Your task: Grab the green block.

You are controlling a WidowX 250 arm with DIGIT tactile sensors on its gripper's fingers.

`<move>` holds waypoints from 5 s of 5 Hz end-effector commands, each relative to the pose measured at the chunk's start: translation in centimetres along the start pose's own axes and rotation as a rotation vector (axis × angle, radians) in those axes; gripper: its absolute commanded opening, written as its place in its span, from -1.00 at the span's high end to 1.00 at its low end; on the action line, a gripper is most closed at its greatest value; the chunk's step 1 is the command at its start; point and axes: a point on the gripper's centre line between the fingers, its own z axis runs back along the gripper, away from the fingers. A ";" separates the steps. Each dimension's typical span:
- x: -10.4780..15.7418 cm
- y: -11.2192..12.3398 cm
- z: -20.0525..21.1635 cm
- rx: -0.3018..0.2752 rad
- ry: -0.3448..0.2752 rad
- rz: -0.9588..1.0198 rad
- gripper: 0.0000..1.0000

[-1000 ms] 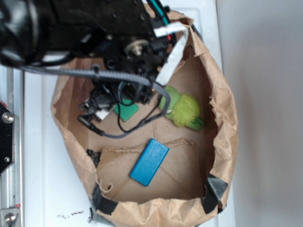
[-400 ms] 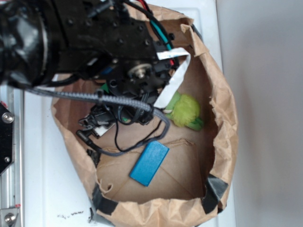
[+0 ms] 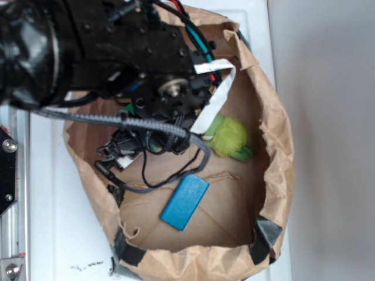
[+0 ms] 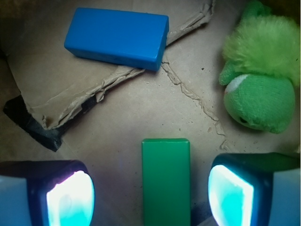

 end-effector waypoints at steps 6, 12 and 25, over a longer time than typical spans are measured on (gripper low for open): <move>-2.2 2.0 -0.4 -0.036 -0.013 0.024 -1.00; -2.2 2.4 -4.6 -0.106 0.038 0.058 -1.00; -2.9 -2.5 -3.8 -0.162 0.071 -0.041 -1.00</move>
